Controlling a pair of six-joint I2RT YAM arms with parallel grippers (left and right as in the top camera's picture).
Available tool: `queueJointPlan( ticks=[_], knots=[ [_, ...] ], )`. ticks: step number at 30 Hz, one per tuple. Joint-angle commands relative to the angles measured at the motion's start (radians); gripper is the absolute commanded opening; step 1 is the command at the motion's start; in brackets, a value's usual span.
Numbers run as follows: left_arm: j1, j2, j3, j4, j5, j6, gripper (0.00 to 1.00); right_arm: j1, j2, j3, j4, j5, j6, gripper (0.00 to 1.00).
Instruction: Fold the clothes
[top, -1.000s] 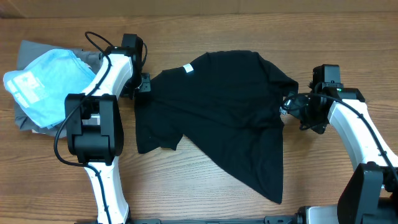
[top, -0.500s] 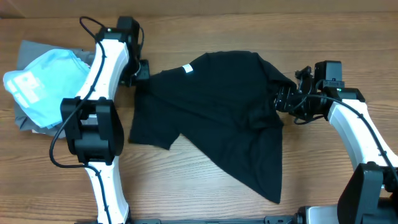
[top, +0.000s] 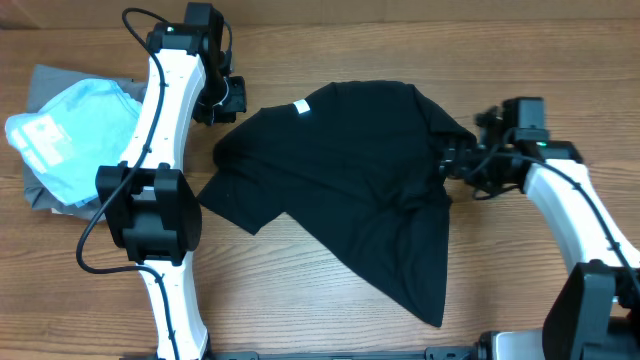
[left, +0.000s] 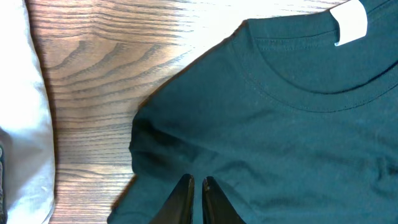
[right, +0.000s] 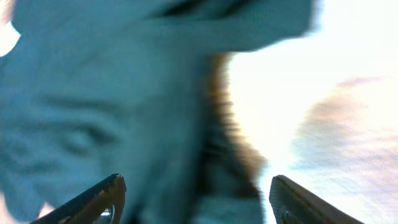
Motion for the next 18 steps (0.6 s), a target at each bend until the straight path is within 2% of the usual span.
queueJointPlan(
  ticks=[1, 4, 6, 9, 10, 13, 18],
  knots=[
    [-0.004, 0.011, 0.022, -0.003, 0.014, 0.022, 0.11, -0.103, 0.019, -0.001, -0.080, 0.091, 0.144, 0.71],
    [-0.004, 0.011, 0.022, -0.006, 0.014, 0.023, 0.11, -0.136, 0.043, -0.028, -0.161, 0.093, 0.143, 0.64],
    [-0.004, 0.011, 0.022, -0.007, 0.014, 0.023, 0.11, -0.135, 0.048, -0.070, -0.174, 0.091, 0.143, 0.53],
    [-0.004, 0.011, 0.022, -0.002, 0.014, 0.023, 0.13, -0.117, 0.048, -0.148, -0.138, 0.090, 0.144, 0.49],
    [-0.004, 0.011, 0.022, -0.001, 0.014, 0.023, 0.13, -0.111, 0.048, -0.175, -0.116, 0.082, 0.144, 0.49],
    [-0.004, 0.011, 0.022, -0.002, 0.014, 0.023, 0.14, -0.091, 0.048, -0.253, -0.032, 0.018, 0.128, 0.62],
    [-0.004, 0.011, 0.022, -0.018, 0.013, 0.023, 0.16, -0.059, 0.048, -0.352, 0.061, -0.015, 0.128, 0.56]
  ],
)
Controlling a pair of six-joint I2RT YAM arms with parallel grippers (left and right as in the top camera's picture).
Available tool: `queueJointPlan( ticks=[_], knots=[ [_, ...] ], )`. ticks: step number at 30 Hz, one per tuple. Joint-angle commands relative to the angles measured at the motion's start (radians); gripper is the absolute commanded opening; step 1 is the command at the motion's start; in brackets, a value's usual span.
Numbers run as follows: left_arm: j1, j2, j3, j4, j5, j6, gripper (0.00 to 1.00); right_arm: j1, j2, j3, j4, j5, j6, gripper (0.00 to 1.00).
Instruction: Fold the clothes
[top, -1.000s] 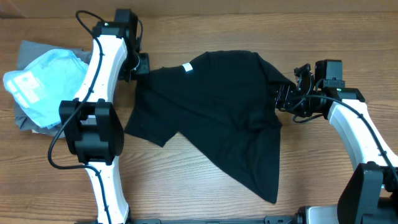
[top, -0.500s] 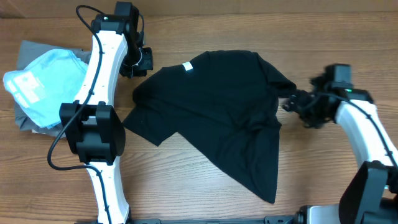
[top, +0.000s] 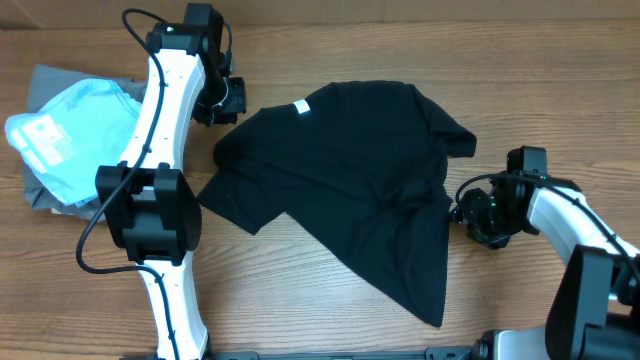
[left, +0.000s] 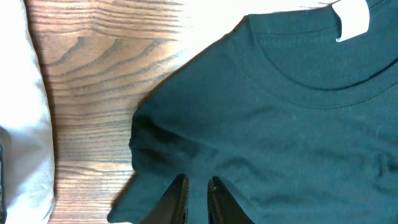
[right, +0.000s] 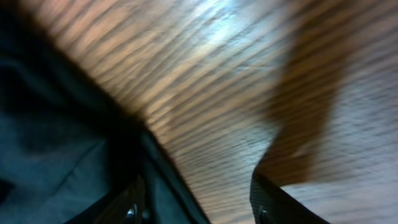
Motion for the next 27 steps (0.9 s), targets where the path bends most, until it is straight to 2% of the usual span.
queueJointPlan(
  ticks=[1, 8, 12, 20, 25, 27],
  knots=[
    [-0.004, 0.011, 0.022, -0.007, 0.007, 0.020, 0.16, 0.031, 0.029, -0.090, 0.039, -0.031, -0.002, 0.54],
    [-0.004, 0.011, 0.022, -0.007, -0.001, 0.020, 0.17, 0.076, 0.029, -0.137, 0.053, -0.032, -0.002, 0.38],
    [-0.004, 0.011, 0.022, -0.014, -0.001, 0.020, 0.18, 0.079, 0.029, -0.137, 0.058, -0.035, -0.002, 0.33],
    [-0.004, 0.011, 0.022, -0.027, -0.001, 0.020, 0.18, 0.077, 0.029, -0.134, 0.061, 0.005, 0.016, 0.04],
    [-0.004, 0.011, 0.022, -0.033, -0.001, 0.021, 0.18, 0.077, 0.025, -0.076, -0.005, 0.138, 0.074, 0.04],
    [-0.004, 0.011, 0.022, -0.033, -0.001, 0.020, 0.18, 0.076, 0.019, -0.037, -0.076, 0.258, 0.150, 0.04]
  ],
)
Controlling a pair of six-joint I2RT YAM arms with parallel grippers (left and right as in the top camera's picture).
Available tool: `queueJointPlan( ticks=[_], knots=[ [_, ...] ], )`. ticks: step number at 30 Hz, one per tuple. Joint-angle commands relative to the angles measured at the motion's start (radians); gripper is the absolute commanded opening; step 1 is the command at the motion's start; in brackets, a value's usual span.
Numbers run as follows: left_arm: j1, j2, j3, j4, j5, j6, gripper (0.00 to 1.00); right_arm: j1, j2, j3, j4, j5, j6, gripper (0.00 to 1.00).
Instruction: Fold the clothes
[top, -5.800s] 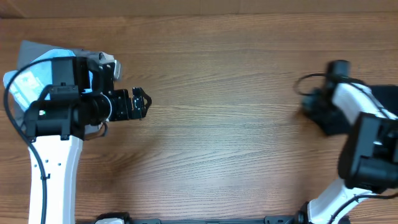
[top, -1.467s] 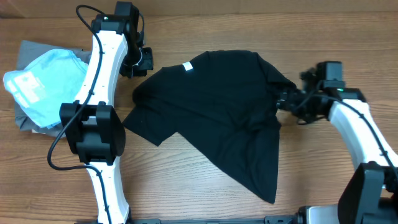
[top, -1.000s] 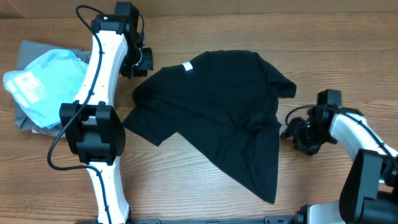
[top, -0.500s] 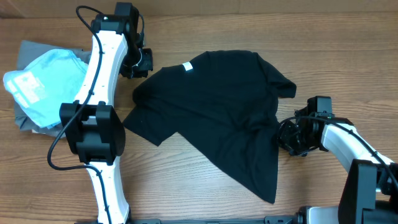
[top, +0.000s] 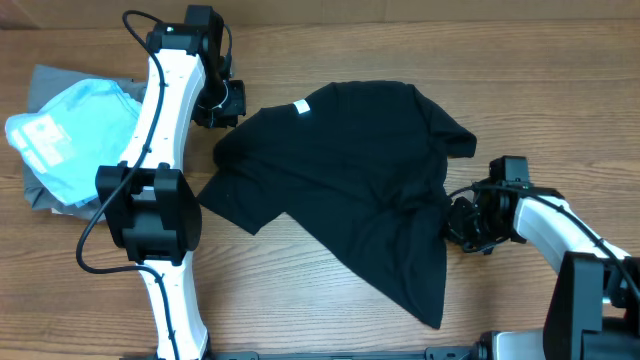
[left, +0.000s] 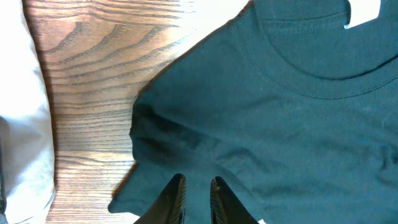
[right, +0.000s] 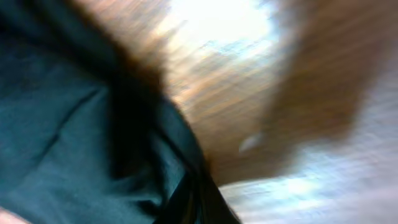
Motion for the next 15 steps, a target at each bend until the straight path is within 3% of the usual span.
queueJointPlan(
  ticks=[1, 5, 11, 15],
  knots=[
    [-0.004, 0.011, 0.022, -0.003, 0.000, 0.020, 0.19, -0.003, 0.032, 0.031, -0.100, 0.330, 0.148, 0.04],
    [-0.004, 0.011, 0.022, -0.003, 0.000, 0.020, 0.19, -0.035, 0.031, 0.097, -0.262, 0.567, 0.326, 0.04],
    [-0.005, 0.011, 0.022, -0.002, 0.012, 0.021, 0.19, -0.162, 0.031, 0.104, -0.293, 0.622, 0.376, 0.04],
    [-0.026, 0.011, 0.022, 0.028, 0.206, 0.153, 0.22, -0.230, 0.031, 0.104, -0.287, 0.608, 0.341, 0.04]
  ],
)
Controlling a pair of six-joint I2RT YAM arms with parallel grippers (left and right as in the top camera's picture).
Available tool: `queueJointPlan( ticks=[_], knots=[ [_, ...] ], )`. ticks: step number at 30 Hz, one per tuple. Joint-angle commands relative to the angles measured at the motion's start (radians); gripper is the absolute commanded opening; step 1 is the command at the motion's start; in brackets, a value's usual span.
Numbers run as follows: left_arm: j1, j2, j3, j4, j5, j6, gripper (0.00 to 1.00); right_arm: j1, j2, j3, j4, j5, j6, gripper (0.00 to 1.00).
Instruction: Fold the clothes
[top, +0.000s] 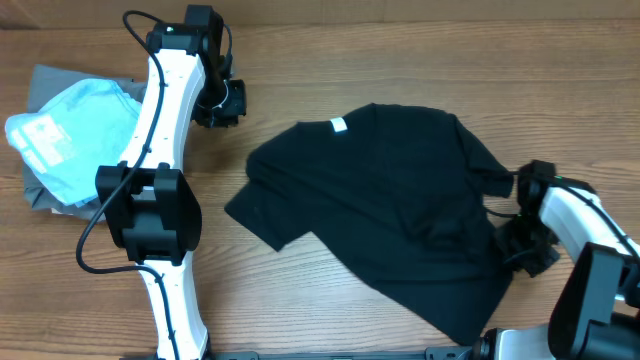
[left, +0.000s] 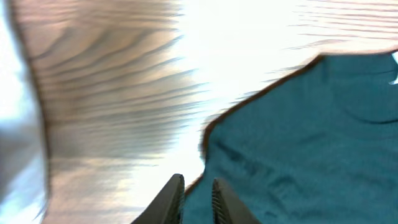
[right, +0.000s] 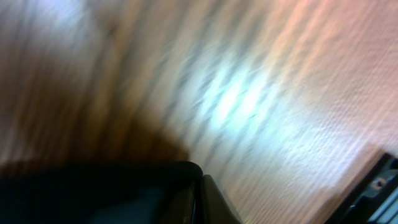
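Note:
A black T-shirt (top: 380, 210) lies crumpled on the wooden table (top: 400, 60), its white neck tag (top: 337, 125) facing up. My right gripper (top: 522, 248) is at the shirt's right edge and shut on the cloth. In the right wrist view the closed gripper (right: 200, 199) pinches dark fabric (right: 93, 193) just above the wood. My left gripper (top: 228, 100) hangs over bare table beyond the shirt's upper left. In the left wrist view that gripper (left: 196, 202) has its fingers a narrow gap apart, holding nothing, and the shirt (left: 298, 143) shows to the right.
A light blue garment (top: 70, 130) lies on a grey one (top: 45, 80) at the table's far left. The left arm's base stands at the front left. The right arm reaches in from the front right corner.
My right gripper, shut on the shirt's right edge, has moved right and towards the front. The whole shirt has shifted right with it, away from the left gripper, which stayed put.
My right gripper stood open at the shirt's right sleeve. Then it was lower, beside the right hem. Then it was shut on that edge. Now the shirt lies further right. My left gripper kept its place, its fingers parting slightly.

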Motion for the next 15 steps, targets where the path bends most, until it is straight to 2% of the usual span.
queueJointPlan(
  ticks=[1, 5, 9, 11, 13, 15],
  knots=[
    [-0.036, 0.011, 0.022, 0.024, 0.209, 0.164, 0.25, -0.050, 0.006, 0.024, 0.013, 0.036, -0.011, 0.04],
    [-0.106, 0.012, 0.022, 0.083, 0.239, 0.248, 0.33, -0.058, 0.006, 0.024, 0.053, -0.057, -0.090, 0.06],
    [-0.185, 0.018, 0.016, 0.138, 0.167, 0.295, 0.46, -0.064, 0.005, 0.032, 0.067, -0.117, -0.131, 0.15],
    [-0.223, 0.027, 0.007, 0.167, 0.107, 0.294, 0.53, -0.072, 0.000, 0.048, 0.067, -0.157, -0.166, 0.23],
    [-0.253, 0.044, 0.003, 0.203, 0.097, 0.295, 0.56, -0.080, -0.010, 0.067, 0.062, -0.178, -0.169, 0.27],
    [-0.275, 0.072, 0.003, 0.259, 0.096, 0.294, 0.56, -0.092, -0.017, 0.085, 0.056, -0.196, -0.169, 0.27]
  ],
)
